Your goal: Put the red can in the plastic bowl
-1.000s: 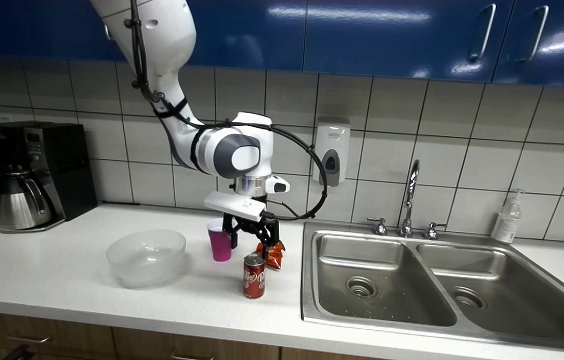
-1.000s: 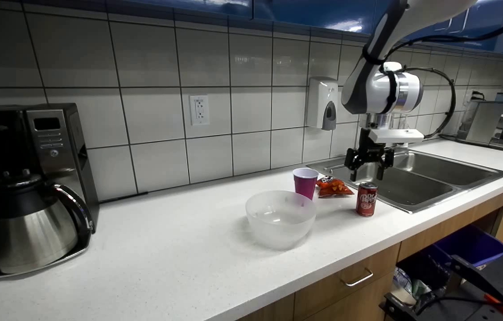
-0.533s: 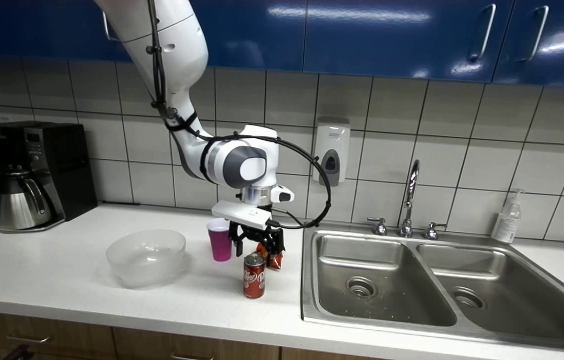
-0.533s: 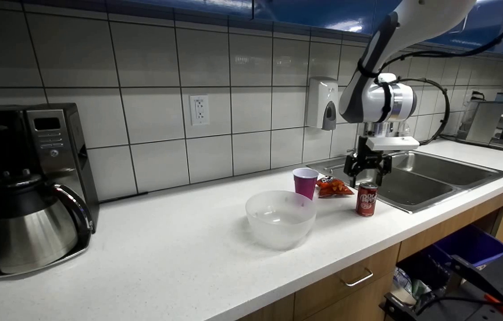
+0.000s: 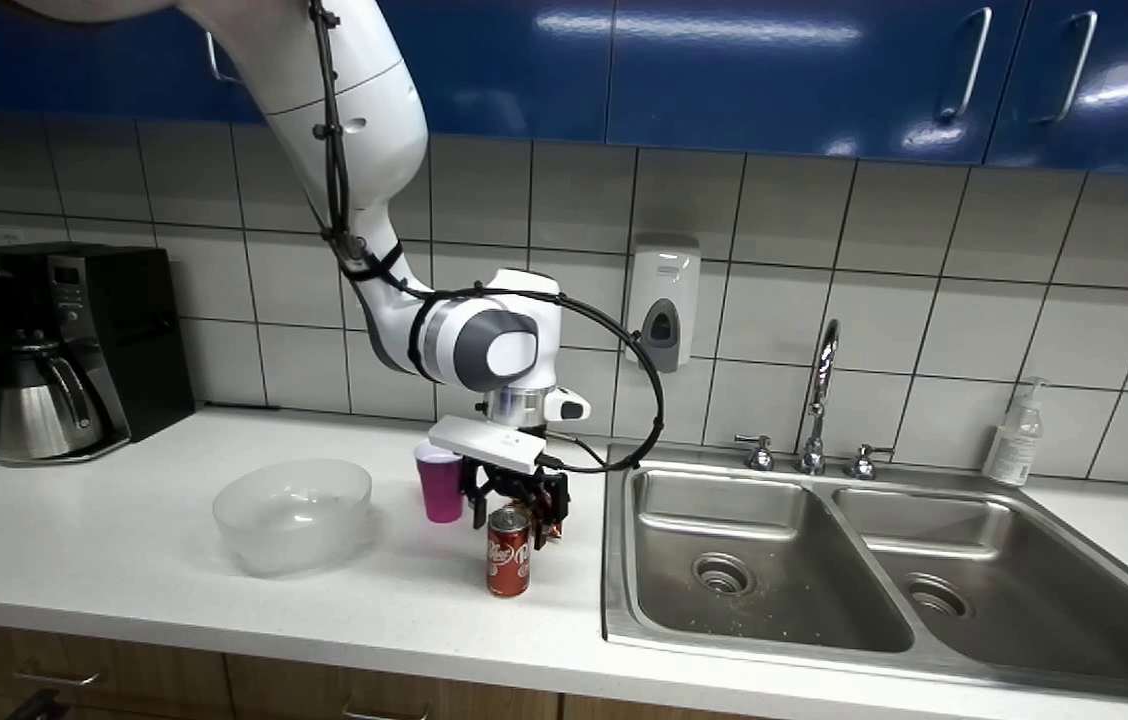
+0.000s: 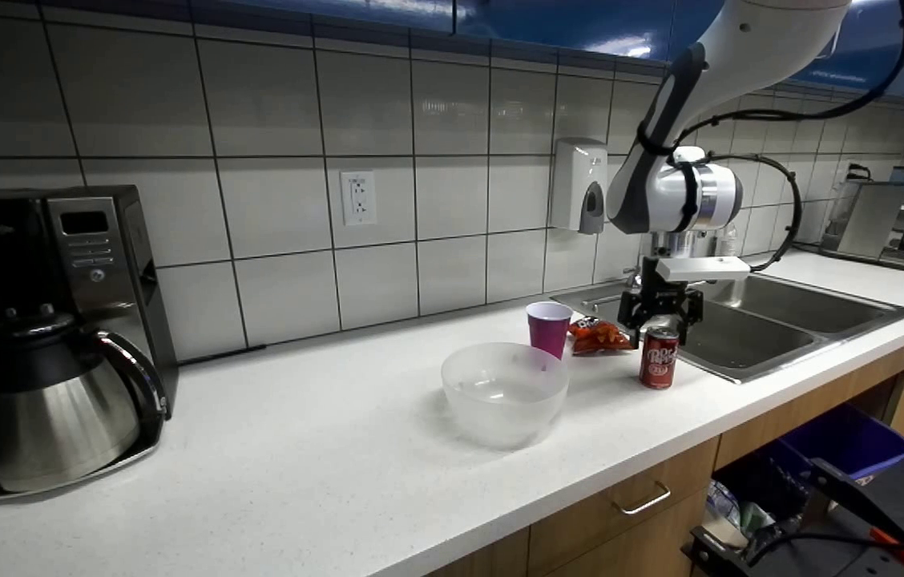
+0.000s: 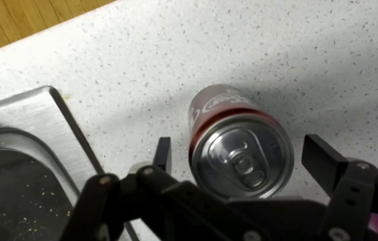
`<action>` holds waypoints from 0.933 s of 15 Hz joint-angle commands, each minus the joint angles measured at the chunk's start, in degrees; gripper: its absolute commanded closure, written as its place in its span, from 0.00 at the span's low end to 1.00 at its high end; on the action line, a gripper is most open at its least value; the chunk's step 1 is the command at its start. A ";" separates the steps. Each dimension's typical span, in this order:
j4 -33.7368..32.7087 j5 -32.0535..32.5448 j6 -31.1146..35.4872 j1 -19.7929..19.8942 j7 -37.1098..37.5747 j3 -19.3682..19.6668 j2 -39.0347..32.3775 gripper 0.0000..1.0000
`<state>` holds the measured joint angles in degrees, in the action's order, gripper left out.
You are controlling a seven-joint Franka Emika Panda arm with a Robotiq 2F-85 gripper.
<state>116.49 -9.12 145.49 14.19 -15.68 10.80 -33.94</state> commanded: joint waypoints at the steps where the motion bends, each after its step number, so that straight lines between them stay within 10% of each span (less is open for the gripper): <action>1: -1.73 1.97 -2.16 1.68 1.95 -1.38 -0.88 0.00; 4: -1.82 1.97 -2.35 1.92 1.82 -1.38 -1.42 0.00; 5: -1.69 1.79 -2.22 2.13 1.62 -1.49 -1.41 0.25; 10: -1.10 1.33 -2.25 3.27 0.68 -2.09 -0.93 0.58; 14: 0.06 1.35 -2.21 3.71 0.20 -2.40 0.26 0.62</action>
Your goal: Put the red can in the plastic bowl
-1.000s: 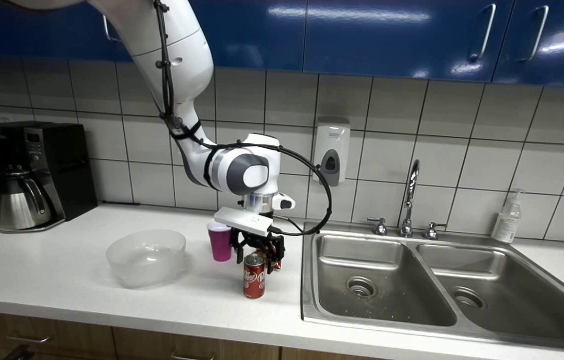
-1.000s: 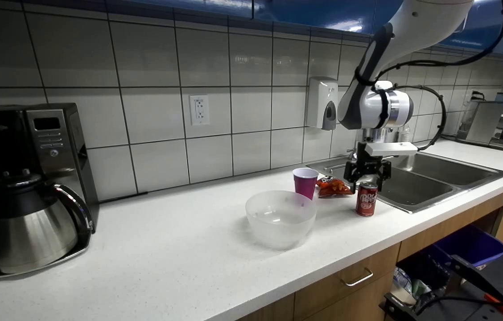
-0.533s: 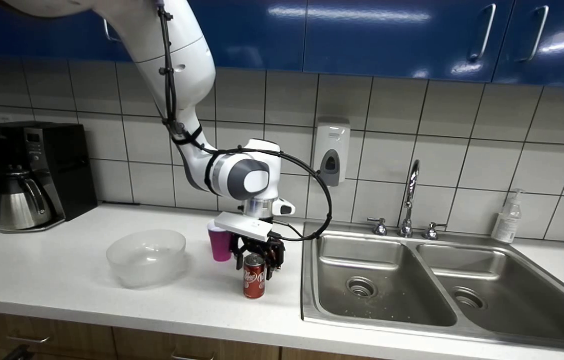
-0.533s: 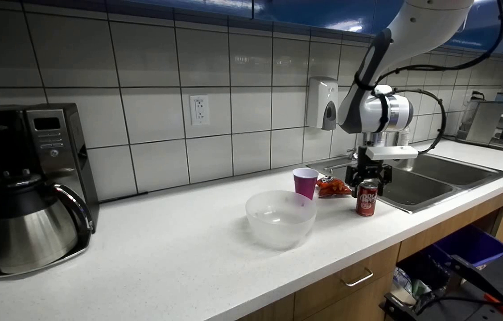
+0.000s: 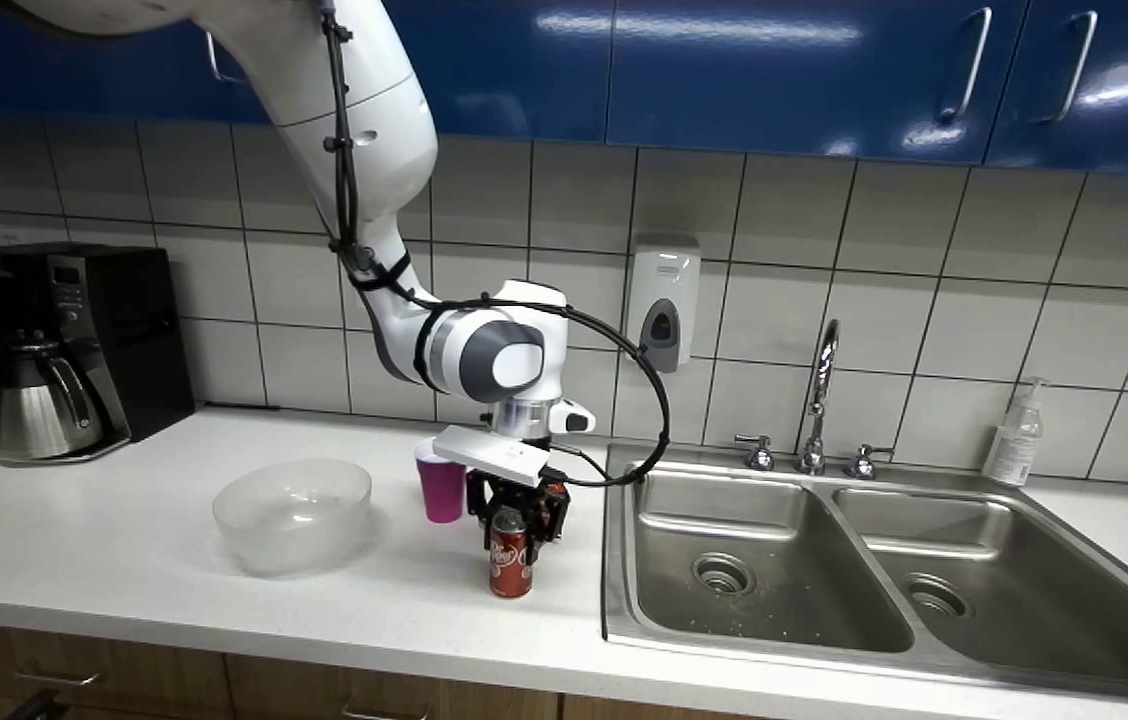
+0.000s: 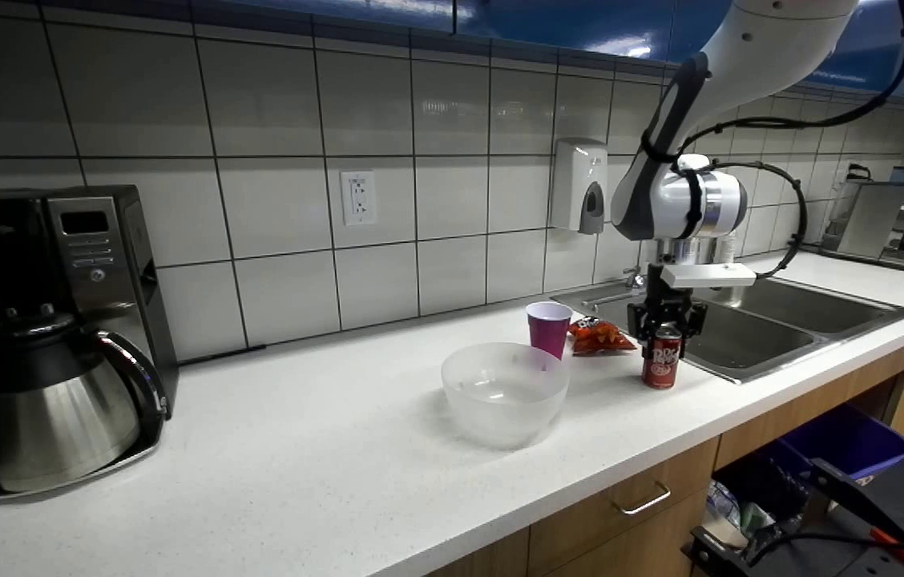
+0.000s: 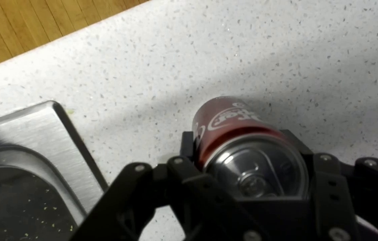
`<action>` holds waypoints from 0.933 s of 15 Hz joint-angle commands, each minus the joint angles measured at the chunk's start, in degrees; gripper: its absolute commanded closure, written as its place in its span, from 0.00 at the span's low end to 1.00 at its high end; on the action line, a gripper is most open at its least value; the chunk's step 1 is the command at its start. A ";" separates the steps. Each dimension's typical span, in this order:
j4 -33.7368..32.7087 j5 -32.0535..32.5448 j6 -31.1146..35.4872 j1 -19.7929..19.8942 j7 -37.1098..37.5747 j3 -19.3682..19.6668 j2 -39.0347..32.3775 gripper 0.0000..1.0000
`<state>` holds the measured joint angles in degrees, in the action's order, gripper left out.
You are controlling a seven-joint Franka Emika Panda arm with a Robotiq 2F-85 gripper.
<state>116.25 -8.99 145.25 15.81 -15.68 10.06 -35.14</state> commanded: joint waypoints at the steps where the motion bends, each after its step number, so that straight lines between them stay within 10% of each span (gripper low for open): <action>1: 1.08 1.19 -1.98 2.26 -0.32 -1.85 2.33 0.62; 14: 16.73 6.11 -9.94 -0.76 -4.44 -1.36 28.21 0.62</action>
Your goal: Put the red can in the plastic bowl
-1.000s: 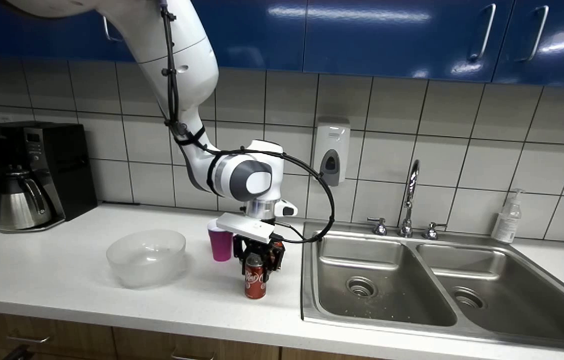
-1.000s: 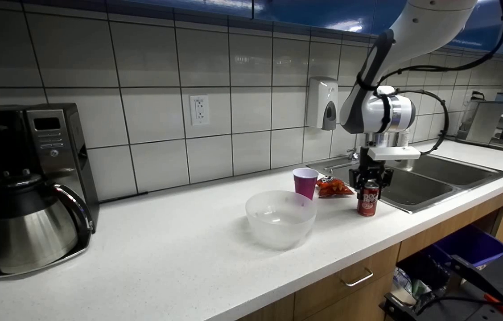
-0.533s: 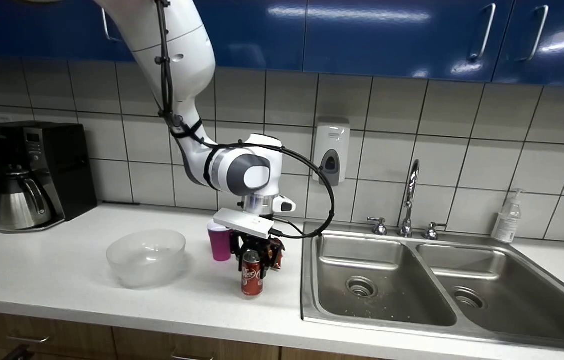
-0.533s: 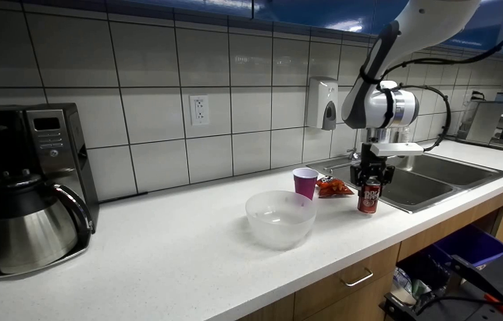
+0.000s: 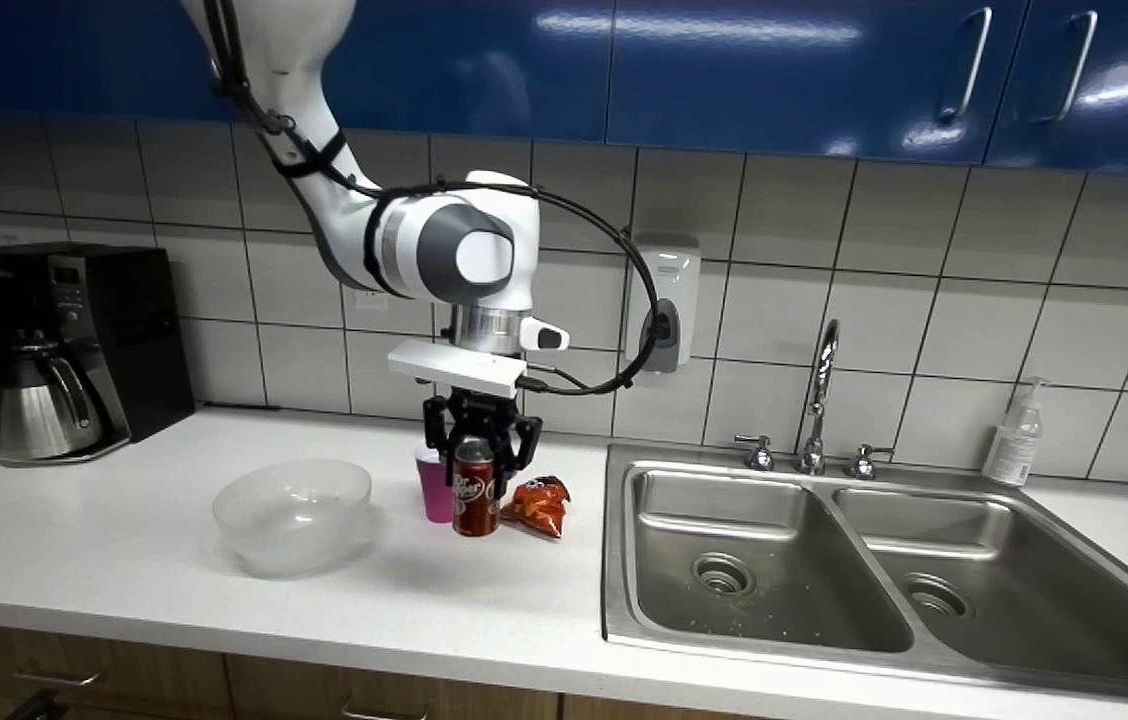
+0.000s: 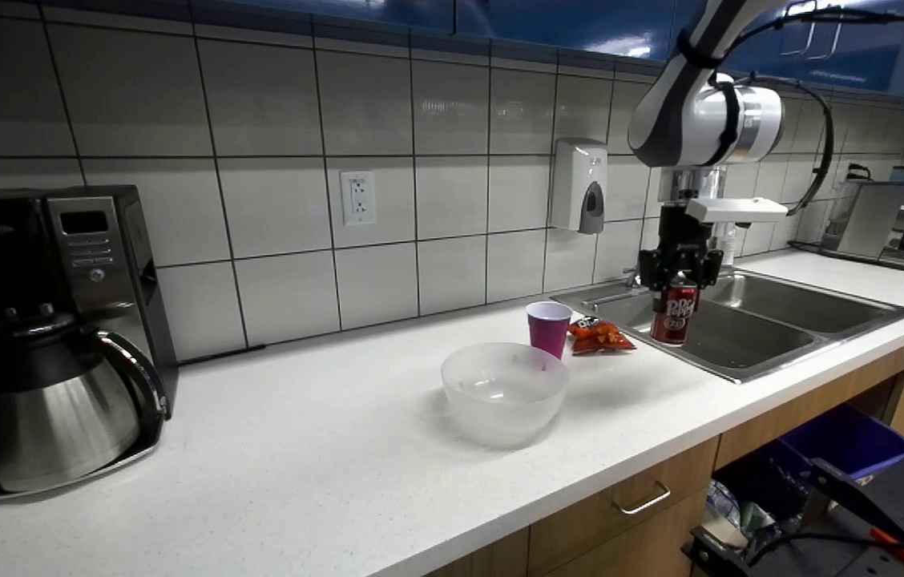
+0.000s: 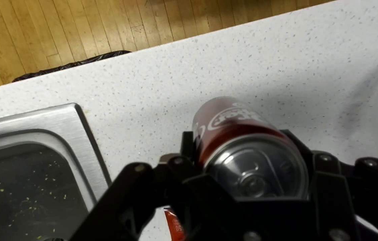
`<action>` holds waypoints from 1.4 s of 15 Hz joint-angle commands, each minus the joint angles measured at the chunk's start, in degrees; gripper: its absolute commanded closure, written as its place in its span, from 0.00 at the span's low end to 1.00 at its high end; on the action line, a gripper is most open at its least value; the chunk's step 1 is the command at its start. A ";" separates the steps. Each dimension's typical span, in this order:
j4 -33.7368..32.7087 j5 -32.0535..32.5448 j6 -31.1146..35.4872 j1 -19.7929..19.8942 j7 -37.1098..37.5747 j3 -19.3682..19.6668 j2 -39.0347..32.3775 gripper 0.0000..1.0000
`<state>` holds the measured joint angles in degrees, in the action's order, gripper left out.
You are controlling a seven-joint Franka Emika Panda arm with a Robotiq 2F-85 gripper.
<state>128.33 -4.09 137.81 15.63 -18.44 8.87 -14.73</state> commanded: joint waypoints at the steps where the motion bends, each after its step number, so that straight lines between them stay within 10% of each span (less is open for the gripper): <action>1: 5.65 1.26 -2.47 -1.05 -2.04 -0.22 9.25 0.62; 21: 11.66 7.04 2.94 -15.71 2.63 -8.24 14.21 0.62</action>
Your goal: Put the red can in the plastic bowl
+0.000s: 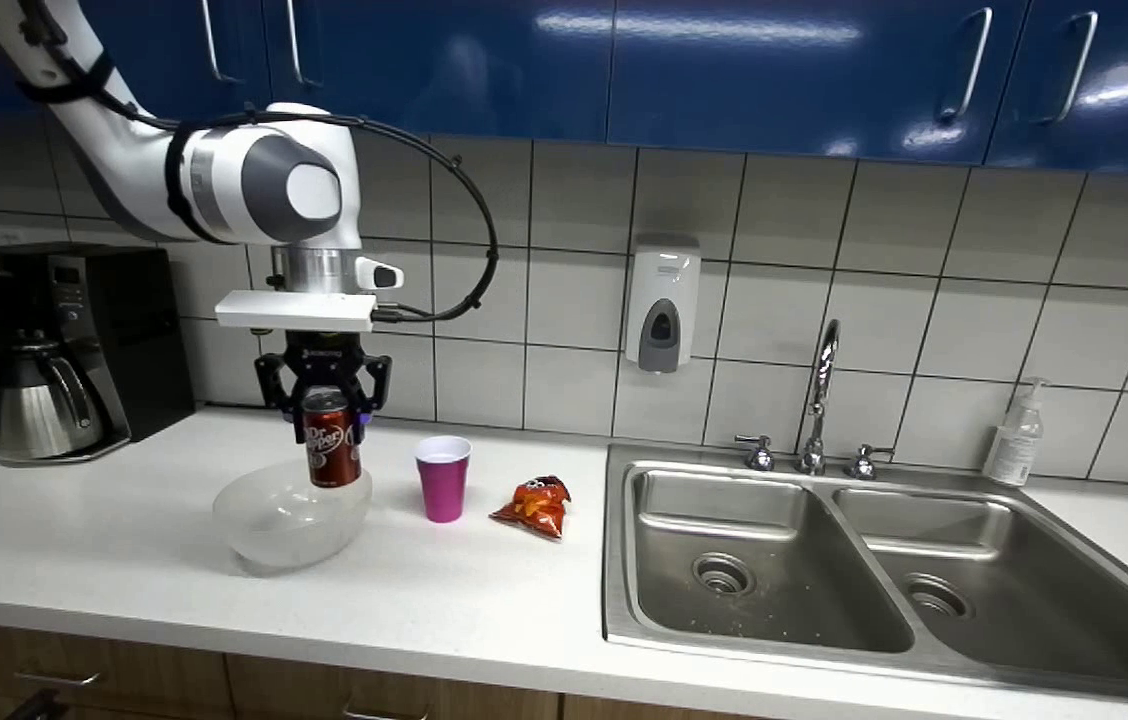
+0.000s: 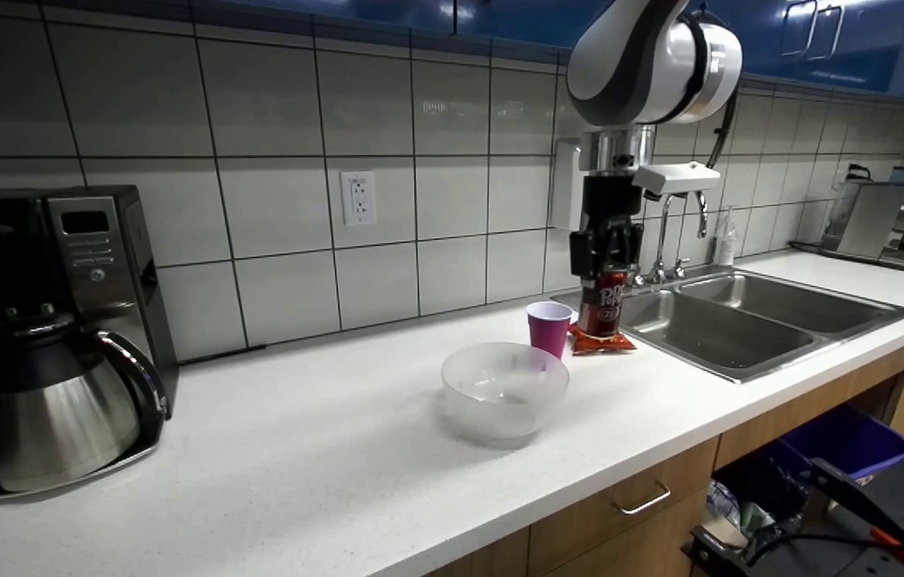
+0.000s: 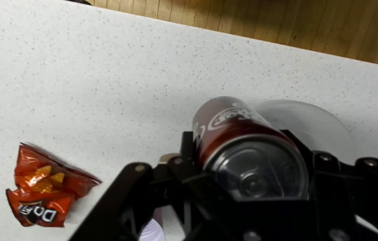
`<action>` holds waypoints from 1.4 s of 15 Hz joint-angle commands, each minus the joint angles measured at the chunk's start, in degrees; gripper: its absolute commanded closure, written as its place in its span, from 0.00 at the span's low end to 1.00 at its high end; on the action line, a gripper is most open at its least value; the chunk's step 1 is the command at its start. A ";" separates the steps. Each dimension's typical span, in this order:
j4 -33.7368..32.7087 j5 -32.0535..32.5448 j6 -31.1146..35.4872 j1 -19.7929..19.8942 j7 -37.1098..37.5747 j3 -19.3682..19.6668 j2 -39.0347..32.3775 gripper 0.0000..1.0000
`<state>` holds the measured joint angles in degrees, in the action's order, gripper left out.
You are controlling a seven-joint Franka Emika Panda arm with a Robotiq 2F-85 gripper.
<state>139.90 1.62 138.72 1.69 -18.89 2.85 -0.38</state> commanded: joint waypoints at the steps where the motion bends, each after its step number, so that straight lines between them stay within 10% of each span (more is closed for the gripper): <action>1: -0.42 1.01 2.50 -2.73 4.02 -3.18 -0.85 0.62; 21: -18.26 8.74 12.88 -8.33 14.68 -3.51 -27.89 0.62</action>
<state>125.94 7.89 150.41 -5.66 -6.85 -2.01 -24.01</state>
